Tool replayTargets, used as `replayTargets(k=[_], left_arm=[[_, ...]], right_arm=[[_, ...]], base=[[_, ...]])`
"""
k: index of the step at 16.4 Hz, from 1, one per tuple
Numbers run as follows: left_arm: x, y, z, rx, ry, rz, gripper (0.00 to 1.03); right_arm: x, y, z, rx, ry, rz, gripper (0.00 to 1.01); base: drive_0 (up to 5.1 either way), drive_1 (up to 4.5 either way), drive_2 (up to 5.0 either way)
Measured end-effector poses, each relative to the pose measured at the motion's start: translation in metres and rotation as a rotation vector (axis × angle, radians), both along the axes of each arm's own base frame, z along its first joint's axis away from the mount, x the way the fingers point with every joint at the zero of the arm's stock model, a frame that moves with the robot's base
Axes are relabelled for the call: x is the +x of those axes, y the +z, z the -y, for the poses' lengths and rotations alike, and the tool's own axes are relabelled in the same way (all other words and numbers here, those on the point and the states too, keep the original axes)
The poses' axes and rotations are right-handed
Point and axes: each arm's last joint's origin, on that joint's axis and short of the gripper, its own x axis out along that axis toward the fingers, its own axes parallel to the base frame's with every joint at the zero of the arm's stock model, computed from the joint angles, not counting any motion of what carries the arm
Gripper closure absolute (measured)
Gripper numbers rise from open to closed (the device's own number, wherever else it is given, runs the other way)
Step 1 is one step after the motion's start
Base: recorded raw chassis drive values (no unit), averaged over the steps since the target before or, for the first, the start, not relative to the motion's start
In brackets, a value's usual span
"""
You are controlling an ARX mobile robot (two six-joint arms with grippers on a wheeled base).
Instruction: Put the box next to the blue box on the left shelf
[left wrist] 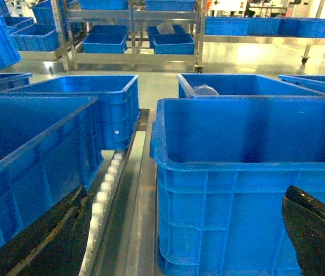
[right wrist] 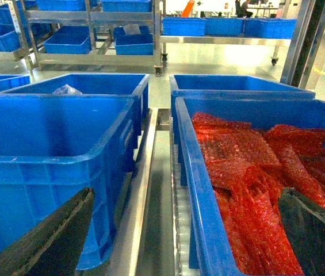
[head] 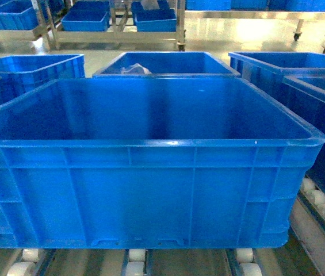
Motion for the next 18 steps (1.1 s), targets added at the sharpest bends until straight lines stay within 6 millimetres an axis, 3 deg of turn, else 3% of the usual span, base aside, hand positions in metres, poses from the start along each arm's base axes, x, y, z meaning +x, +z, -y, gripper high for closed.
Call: replayTargets(k=[18], left_arm=[[0.0, 0.0, 0.0, 0.0, 0.0, 0.0, 0.05]], right_arm=[[0.0, 0.0, 0.0, 0.0, 0.0, 0.0, 0.03]], base=[[0.0, 0.0, 0.0]])
